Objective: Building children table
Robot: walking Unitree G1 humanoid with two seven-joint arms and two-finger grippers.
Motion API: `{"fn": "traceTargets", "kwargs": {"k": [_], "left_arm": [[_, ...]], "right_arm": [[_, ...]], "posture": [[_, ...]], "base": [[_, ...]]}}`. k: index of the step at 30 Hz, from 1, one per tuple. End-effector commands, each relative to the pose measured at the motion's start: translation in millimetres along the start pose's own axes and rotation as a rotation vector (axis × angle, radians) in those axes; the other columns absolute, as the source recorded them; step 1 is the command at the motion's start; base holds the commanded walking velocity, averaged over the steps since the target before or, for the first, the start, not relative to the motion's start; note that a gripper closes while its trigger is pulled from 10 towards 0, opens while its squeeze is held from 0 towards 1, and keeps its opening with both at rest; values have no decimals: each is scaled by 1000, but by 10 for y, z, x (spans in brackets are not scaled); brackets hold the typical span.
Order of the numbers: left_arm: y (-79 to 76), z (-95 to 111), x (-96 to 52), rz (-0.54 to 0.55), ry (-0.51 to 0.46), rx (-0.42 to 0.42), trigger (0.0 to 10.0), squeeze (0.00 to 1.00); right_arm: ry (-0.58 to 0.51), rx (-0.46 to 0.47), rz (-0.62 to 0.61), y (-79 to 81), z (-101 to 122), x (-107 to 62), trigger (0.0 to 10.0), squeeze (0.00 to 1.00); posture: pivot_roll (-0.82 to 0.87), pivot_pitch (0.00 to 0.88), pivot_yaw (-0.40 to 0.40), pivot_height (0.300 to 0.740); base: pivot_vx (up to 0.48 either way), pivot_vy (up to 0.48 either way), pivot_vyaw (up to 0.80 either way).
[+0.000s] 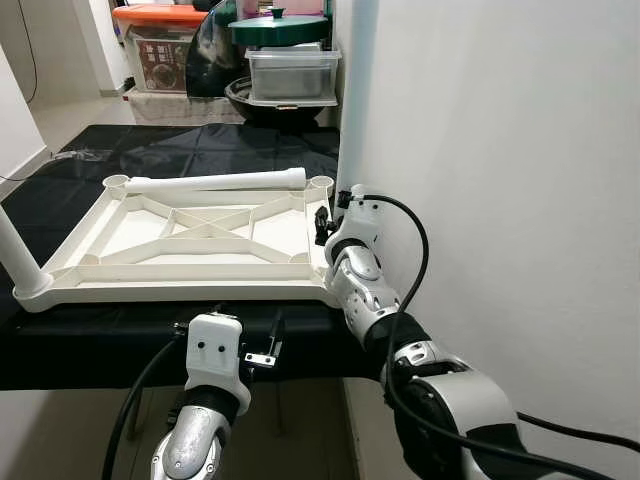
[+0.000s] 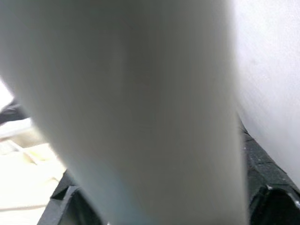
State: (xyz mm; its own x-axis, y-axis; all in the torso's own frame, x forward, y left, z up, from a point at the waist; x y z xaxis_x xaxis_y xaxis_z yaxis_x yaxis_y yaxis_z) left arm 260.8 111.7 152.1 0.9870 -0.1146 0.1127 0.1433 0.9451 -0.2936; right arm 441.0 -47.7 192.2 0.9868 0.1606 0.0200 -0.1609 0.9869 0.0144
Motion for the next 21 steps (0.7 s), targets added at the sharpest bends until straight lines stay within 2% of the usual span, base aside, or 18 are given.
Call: {"fn": "traceTargets", "kwargs": {"k": [1, 3, 4, 5, 6, 7, 9, 13, 14, 17, 18, 20, 21], "left_arm": [[15, -41, 3, 3, 13, 0, 10000, 0], [18, -38, 6, 4, 12, 0, 10000, 0], [18, -38, 6, 4, 12, 0, 10000, 0], [21, -36, 8, 4, 11, 0, 10000, 0], [21, -36, 8, 4, 11, 0, 10000, 0], [24, -40, 7, 3, 12, 2, 10000, 0], [25, -42, 7, 2, 12, 3, 10000, 0], [25, -27, 18, 3, 9, 8, 10000, 0], [26, -21, 17, 4, 7, 7, 10000, 0], [31, -16, 14, 9, 8, 13, 10000, 0], [31, -16, 14, 9, 8, 13, 10000, 0], [41, -12, 9, 14, 8, 16, 10000, 0], [42, -11, 7, 15, 8, 16, 10000, 0]], "right_arm": [[-62, 2, 185, 208, 157, 20, 10000, 0], [-78, 16, 330, 306, 190, -2, 10000, 0], [-78, 16, 330, 306, 190, -2, 10000, 0], [-81, -5, 464, 386, 196, -41, 10000, 0], [-81, -5, 464, 386, 196, -41, 10000, 0], [-72, -70, 656, 471, 190, -115, 10000, 0], [-69, -82, 699, 484, 186, -135, 10000, 0], [-69, -82, 1002, 681, 253, -305, 10000, 0], [-68, -113, 1066, 730, 239, -355, 10000, 0], [-59, -138, 1161, 798, 215, -430, 10000, 0], [-59, -138, 1161, 798, 215, -430, 10000, 0], [-56, -120, 1250, 870, 218, -505, 10000, 0], [-54, -100, 1305, 919, 222, -554, 7686, 0]], "posture": [[-7, 0, -41, 740], [-7, 0, -41, 740], [-7, 0, -41, 740], [-12, 0, -40, 740], [-12, 0, -40, 740], [-9, 0, -39, 740], [-9, 0, -39, 740], [7, 0, -44, 740], [30, 0, -47, 740], [41, 0, -56, 740], [41, 0, -56, 740], [43, 0, -62, 740], [43, 0, -64, 740]], "base": [[0, 0, 0], [0, 0, 0], [0, 0, 0], [0, 0, 0], [0, 0, 0], [0, 0, 0], [0, 0, 0], [0, 0, 0], [0, 0, 0], [0, 0, 0], [0, 0, 0], [0, 0, 0], [0, 0, 0]]}}
Point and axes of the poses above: a point about 5 cm out from each wrist's last joint towards the gripper, its own x axis pointing out of the wrist towards the gripper, its own z axis along the axis of the wrist's last joint, y = z × x, the point moved 4 cm from there along x, pointing out of the wrist towards the gripper, and after that the axes turned 15 degrees about -x, right-handed, at the moved point
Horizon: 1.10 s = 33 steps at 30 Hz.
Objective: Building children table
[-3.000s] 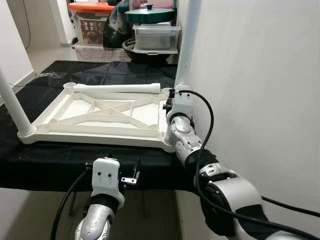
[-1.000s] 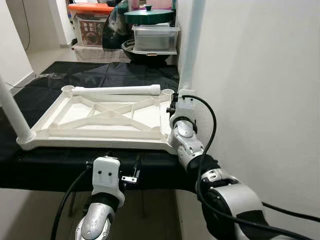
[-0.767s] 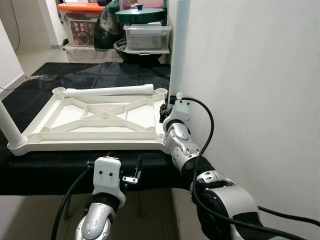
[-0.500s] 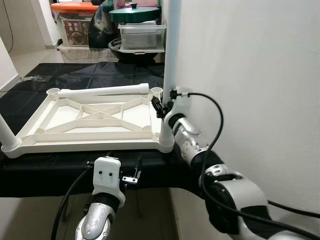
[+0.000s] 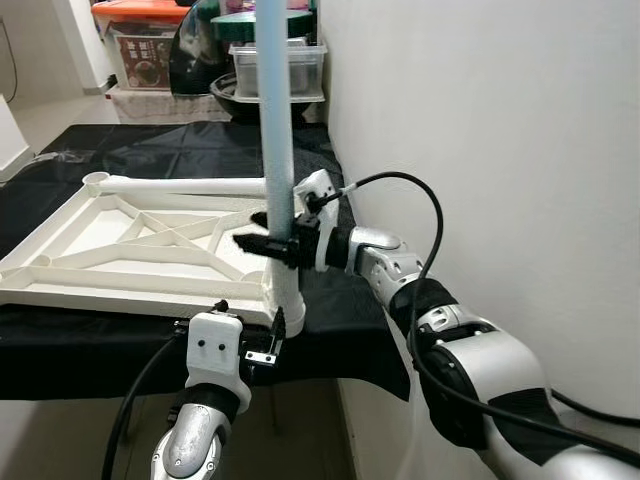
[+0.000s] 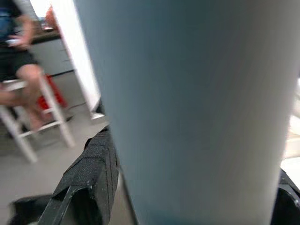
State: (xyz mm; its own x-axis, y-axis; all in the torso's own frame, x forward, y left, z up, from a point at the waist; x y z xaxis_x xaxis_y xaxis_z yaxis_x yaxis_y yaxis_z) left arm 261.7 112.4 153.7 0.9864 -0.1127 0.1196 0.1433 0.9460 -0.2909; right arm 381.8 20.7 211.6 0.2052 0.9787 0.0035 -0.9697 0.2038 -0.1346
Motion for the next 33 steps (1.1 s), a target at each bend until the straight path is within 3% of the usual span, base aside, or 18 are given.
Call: {"fn": "traceTargets", "kwargs": {"k": [1, 2, 3, 7, 12, 13, 15, 16, 19, 21, 23, 24, 26, 32, 33], "left_arm": [[39, -28, -4, 16, 15, 13, 10000, 0], [38, -28, -5, 16, 14, 12, 10000, 0], [31, -32, -7, 15, 15, 9, 10000, 0], [14, -43, -11, 11, 18, 8, 10000, 0], [5, -51, -3, 9, 17, 5, 10000, 0], [5, -51, -3, 9, 17, 5, 10000, 0], [14, -56, -3, 12, 18, 4, 10000, 0], [14, -56, -3, 12, 18, 4, 10000, 0], [9, -74, -3, 7, 23, 2, 10000, 0], [9, -74, -3, 7, 23, 2, 10000, 0], [-8, -86, 2, 0, 27, 3, 10000, 0], [-8, -86, 2, 0, 27, 3, 10000, 0], [-17, -89, 6, -3, 28, 1, 10000, 0], [-17, -88, 7, -5, 28, 1, 10000, 0], [-19, -86, 10, -5, 28, 1, 10000, 0]], "right_arm": [[-12, 15, 102, 125, 47, 106, 7686, 0], [-20, 26, 136, 165, 55, 121, 2706, 0], [-25, 26, 147, 187, 59, 145, 0, 0], [-30, 6, 114, 178, 64, 186, 0, 0], [88, -34, -262, -94, -80, 239, 0, 0], [88, -34, -262, -94, -80, 239, 0, 0], [161, 2, -546, -345, -177, 76, 0, 0], [161, 2, -546, -345, -177, 76, 0, 0], [242, 64, -958, -650, -312, -336, 0, 0], [242, 64, -958, -650, -312, -336, 0, 0], [269, 175, -1265, -765, -437, -687, 0, 0], [269, 175, -1265, -765, -437, -687, 0, 0], [280, 273, -1442, -766, -537, -872, 0, 0], [255, 314, -1463, -706, -550, -774, 0, 0], [203, 300, -1403, -679, -474, -621, 10000, 0]], "posture": [[43, 0, -64, 740], [43, 0, -64, 740], [43, 0, -66, 740], [40, 0, -65, 740], [40, 0, -63, 740], [40, 0, -63, 740], [33, 0, -62, 740], [33, 0, -62, 740], [22, 0, -52, 740], [22, 0, -52, 740], [21, 0, -49, 740], [21, 0, -49, 740], [21, 0, -49, 740], [22, 0, -43, 740], [13, 0, -46, 740]], "base": [[0, 0, 0], [0, 0, 0], [0, 0, 0], [0, 0, 0], [0, 0, 0], [0, 0, 0], [0, 0, 0], [0, 0, 0], [0, 0, 0], [0, 0, 0], [0, 0, 0], [0, 0, 0], [0, 0, 0], [0, 0, 0], [0, 0, 0]]}}
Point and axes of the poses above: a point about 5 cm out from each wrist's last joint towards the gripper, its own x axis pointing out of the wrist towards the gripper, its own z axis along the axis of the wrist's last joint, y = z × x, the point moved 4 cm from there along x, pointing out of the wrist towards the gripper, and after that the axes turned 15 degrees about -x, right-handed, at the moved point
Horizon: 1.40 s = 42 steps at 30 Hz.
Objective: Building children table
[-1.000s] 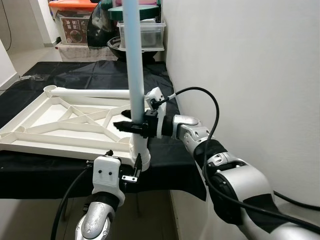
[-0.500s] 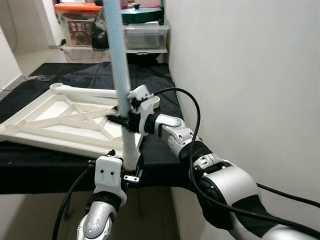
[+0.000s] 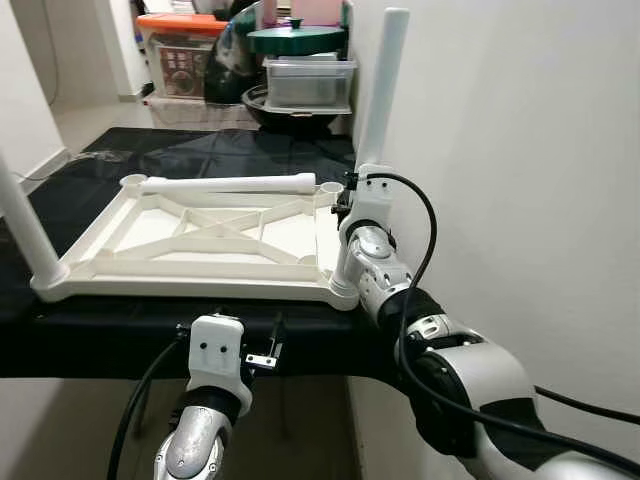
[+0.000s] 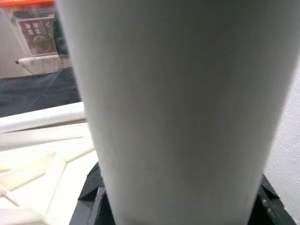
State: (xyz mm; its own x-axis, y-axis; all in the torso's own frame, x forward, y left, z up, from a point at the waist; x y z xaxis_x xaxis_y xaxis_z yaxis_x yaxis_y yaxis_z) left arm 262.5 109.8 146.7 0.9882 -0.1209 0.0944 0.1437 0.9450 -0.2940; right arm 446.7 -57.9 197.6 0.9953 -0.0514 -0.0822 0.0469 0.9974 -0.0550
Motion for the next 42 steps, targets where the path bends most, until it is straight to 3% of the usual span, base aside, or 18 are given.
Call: {"fn": "traceTargets", "kwargs": {"k": [1, 2, 4, 6, 7, 8, 9, 15, 18, 28, 29, 30, 36, 38, 39, 40, 41, 42], "left_arm": [[-16, -11, 8, -5, 1, 4, 10000, 0], [-14, -4, 8, -2, -1, 3, 10000, 0], [-4, 0, 5, -1, -2, 3, 10000, 0], [-1, 0, 4, -1, -2, 3, 10000, 0], [-3, -1, 6, -2, -1, 3, 10000, 0], [-12, -3, 8, -4, -1, 2, 10000, 0], [-16, -2, 10, -6, -2, 1, 10000, 0], [-14, 2, 12, -8, -4, 0, 10000, 0], [3, 11, 6, -6, -6, -1, 10000, 0], [17, 23, -6, 1, -9, 6, 10000, 0], [21, 27, -6, 4, -9, 10, 10000, 0], [21, 28, -7, 5, -10, 8, 10000, 0], [15, 26, -9, 5, -10, 6, 10000, 0], [13, 21, -7, 4, -9, 6, 10000, 0], [12, 22, -4, 4, -9, 6, 10000, 0], [12, 22, -4, 4, -9, 6, 10000, 0], [12, 22, -1, 3, -10, 6, 10000, 0], [13, 23, -1, 4, -11, 6, 10000, 0]], "right_arm": [[105, 126, 7, 39, -243, -36, 10000, 0], [26, 123, 98, 188, -110, -54, 10000, 1000], [-110, 82, 211, 344, 104, -94, 10000, 1000], [-135, 69, 226, 363, 140, -102, 10000, 1000], [-163, 93, 332, 450, 175, -130, 10000, 0], [-214, 100, 516, 579, 221, -199, 10000, 0], [-227, 88, 615, 647, 219, -245, 10000, 0], [-218, 33, 757, 744, 174, -319, 10000, 0], [-213, -58, 1175, 871, 161, -568, 10000, 0], [-219, -103, 1467, 953, 135, -814, 10000, 0], [-205, -96, 1511, 995, 115, -866, 4627, 0], [-200, -87, 1526, 1017, 102, -887, 0, 0], [-206, -75, 1416, 1084, 112, -821, 0, 0], [-195, -84, 1282, 1080, 106, -712, 0, 0], [-174, -97, 1159, 1044, 90, -607, 0, 0], [-174, -97, 1159, 1044, 90, -607, 0, 0], [-161, -106, 1080, 1011, 78, -542, 0, 0], [-109, -102, 878, 868, 35, -372, 0, 0]], "posture": [[13, 0, -46, 740], [11, 0, -51, 740], [-14, 0, -43, 740], [-14, 0, -43, 740], [-17, 0, -37, 740], [-17, 0, -37, 740], [-11, 0, -40, 740], [-14, 0, -37, 740], [-14, 0, -37, 740], [31, 0, -53, 740], [35, 0, -61, 740], [34, 0, -58, 740], [35, 0, -61, 740], [31, 0, -60, 740], [30, 0, -61, 740], [30, 0, -61, 740], [30, 0, -61, 740], [30, 0, -61, 740]], "base": [[0, 0, 0], [0, 0, 0], [0, 0, 0], [0, 0, 0], [0, 0, 0], [0, 0, 0], [0, 0, 0], [0, 0, 0], [0, 0, 0], [0, 0, 0], [0, 0, 0], [0, 0, 0], [0, 0, 0], [0, 0, 0], [0, 0, 0], [0, 0, 0], [0, 0, 0], [0, 0, 0]]}}
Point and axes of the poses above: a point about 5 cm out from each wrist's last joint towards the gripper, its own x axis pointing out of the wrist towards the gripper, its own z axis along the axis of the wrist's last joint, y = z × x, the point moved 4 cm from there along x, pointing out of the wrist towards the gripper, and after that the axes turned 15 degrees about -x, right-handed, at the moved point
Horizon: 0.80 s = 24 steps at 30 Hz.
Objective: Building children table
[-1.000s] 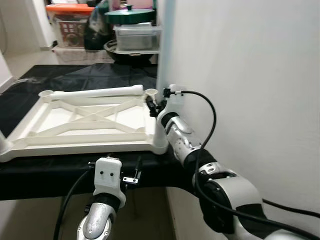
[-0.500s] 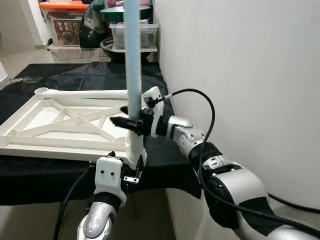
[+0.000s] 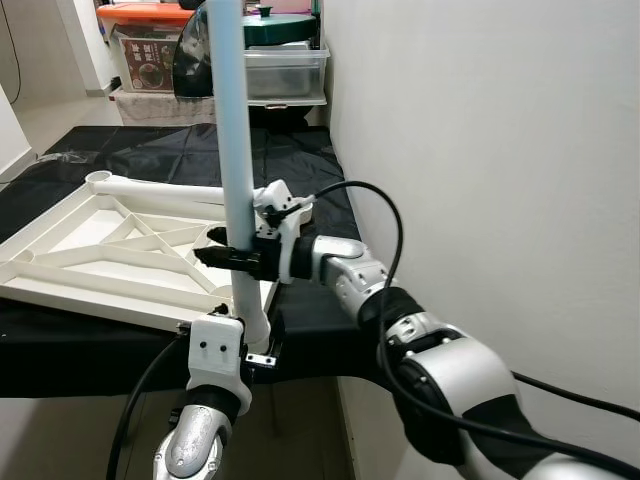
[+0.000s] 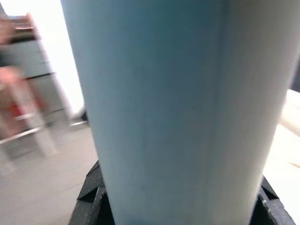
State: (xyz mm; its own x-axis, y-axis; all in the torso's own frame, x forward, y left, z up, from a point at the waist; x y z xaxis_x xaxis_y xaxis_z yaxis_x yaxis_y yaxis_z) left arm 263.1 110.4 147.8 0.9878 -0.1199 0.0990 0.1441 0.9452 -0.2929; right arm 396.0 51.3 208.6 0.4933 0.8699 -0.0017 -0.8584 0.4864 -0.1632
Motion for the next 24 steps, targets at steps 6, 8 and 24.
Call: {"fn": "traceTargets", "kwargs": {"k": [6, 8, 24], "left_arm": [[14, -4, -9, 5, -2, 4, 10000, 0], [9, -9, -9, 2, 0, 4, 10000, 0], [5, -12, -8, -4, 6, 6, 10000, 0]], "right_arm": [[251, 138, -827, -825, -434, -579, 0, 0], [283, 164, -959, -917, -504, -729, 0, 0], [-27, 197, -744, -593, -108, -298, 10000, 0]], "posture": [[17, 0, -55, 740], [14, 0, -49, 740], [17, 0, -46, 740]], "base": [[0, 0, 0], [0, 0, 0], [0, 0, 0]]}}
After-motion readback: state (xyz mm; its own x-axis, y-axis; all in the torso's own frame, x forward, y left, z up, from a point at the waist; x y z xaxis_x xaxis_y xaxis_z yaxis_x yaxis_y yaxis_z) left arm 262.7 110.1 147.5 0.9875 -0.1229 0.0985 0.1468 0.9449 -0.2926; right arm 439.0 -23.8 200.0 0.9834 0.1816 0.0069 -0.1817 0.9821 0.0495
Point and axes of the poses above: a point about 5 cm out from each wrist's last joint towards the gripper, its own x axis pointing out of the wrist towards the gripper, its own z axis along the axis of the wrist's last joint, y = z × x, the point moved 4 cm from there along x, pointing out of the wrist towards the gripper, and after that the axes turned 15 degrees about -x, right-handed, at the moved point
